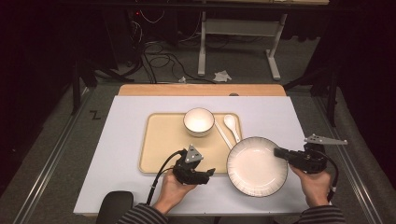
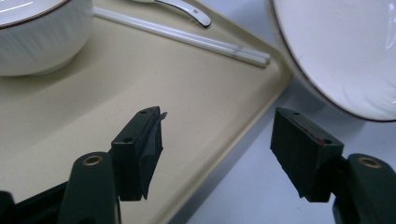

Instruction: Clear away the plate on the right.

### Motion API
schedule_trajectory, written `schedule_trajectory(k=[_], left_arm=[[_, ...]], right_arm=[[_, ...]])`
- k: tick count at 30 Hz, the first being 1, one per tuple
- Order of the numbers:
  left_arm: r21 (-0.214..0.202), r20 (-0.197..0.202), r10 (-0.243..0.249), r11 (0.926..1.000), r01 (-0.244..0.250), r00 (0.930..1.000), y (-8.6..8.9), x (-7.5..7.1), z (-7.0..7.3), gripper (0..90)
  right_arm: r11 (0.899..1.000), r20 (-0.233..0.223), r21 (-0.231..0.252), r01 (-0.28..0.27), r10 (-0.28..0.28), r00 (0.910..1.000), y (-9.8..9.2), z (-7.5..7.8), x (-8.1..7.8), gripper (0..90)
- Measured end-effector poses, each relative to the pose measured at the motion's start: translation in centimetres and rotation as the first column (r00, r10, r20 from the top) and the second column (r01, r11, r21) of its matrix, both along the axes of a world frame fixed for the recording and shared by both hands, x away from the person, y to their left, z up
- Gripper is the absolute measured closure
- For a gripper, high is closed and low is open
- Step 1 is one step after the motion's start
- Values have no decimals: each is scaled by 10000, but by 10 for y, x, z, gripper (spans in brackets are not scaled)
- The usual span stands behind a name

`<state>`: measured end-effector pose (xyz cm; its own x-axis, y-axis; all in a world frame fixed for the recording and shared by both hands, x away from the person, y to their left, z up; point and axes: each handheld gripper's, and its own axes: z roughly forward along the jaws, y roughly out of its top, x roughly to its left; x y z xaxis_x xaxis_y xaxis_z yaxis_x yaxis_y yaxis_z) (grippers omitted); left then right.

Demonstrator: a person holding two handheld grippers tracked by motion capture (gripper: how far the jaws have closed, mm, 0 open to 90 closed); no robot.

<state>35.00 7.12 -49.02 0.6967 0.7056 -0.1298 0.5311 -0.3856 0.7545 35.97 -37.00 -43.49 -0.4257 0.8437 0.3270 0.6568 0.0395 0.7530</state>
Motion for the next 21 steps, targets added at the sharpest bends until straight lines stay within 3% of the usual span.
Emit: schedule_trajectory(k=[6, 10, 16, 21], left_arm=[[-319, 238, -66, 9995, 74, 9997, -3, -1, 4, 341], [-237, 296, -115, 9996, 122, 9995, -8, -3, 6, 343], [-380, 280, -409, 9984, 419, 9988, -15, -9, 9, 434], [-545, 133, -522, 9971, 528, 9986, -19, -9, 6, 458]], right_arm=[[9977, 47, -36, -684, 684, 9976, 23, 4, 4, 853], [9939, 102, -133, -1091, 1093, 9940, 38, 6, 6, 853], [9852, 139, -275, -1691, 1695, 9854, 59, 7, 11, 852], [9781, 215, -371, -2050, 2058, 9783, 79, 8, 13, 852]])
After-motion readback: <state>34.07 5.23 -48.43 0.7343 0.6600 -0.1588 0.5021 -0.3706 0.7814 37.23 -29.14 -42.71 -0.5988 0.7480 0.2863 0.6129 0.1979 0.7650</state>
